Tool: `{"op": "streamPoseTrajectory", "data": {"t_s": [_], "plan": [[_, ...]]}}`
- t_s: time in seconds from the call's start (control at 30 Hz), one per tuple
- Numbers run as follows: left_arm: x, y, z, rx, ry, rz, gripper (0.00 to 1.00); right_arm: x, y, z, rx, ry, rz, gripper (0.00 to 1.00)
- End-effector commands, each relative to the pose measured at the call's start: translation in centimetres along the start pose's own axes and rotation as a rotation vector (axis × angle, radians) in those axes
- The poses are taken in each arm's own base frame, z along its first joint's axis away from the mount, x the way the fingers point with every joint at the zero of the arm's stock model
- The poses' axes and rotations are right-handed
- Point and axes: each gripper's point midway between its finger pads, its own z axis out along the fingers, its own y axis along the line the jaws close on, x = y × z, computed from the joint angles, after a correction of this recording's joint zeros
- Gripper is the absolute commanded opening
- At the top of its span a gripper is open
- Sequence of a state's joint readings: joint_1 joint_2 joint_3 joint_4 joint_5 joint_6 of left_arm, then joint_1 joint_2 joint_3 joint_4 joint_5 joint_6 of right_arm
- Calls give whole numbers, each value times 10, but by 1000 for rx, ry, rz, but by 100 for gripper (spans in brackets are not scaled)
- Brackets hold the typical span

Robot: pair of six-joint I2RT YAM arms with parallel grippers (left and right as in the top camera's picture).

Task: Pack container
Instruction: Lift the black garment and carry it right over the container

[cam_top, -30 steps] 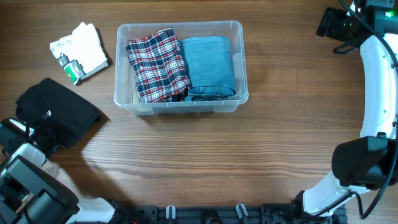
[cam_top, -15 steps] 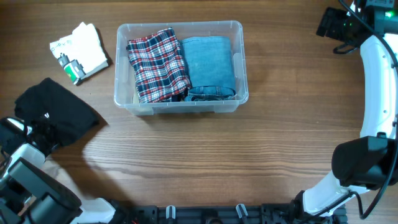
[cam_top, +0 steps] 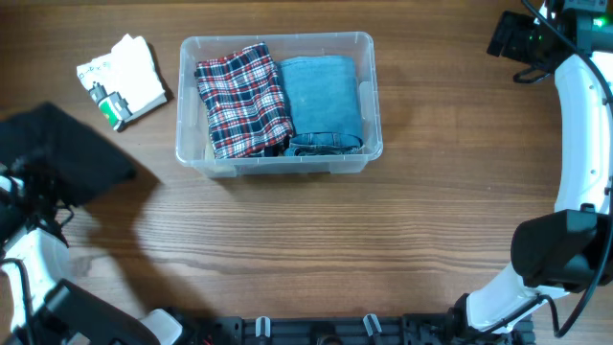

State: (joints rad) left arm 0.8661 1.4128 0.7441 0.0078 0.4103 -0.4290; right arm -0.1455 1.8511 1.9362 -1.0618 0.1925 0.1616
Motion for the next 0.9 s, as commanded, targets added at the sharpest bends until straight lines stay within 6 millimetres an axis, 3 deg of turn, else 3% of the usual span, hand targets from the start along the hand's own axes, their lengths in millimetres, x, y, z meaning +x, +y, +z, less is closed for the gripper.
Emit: {"op": "streamPoseTrajectory", "data": {"t_s": [0.0, 0.1, 0.3, 0.33, 0.5, 0.73, 0.87], "plan": [[-25, -80, -25, 274, -23, 79, 4, 0, -2, 3, 17, 2, -7, 100], [-18, -132, -35, 425, 27, 152, 4, 0, -2, 3, 17, 2, -7, 100], [15, -242, -63, 693, 122, 317, 4, 0, -2, 3, 17, 2, -7, 100], [30, -274, -75, 764, 144, 363, 4, 0, -2, 3, 17, 2, -7, 100], [79, -350, -108, 900, 168, 464, 4, 0, -2, 3, 17, 2, -7, 100], [171, -412, -134, 1054, 212, 570, 4, 0, -2, 3, 17, 2, -7, 100], [231, -420, -123, 1075, 344, 574, 4, 0, -2, 3, 17, 2, -7, 100]]}}
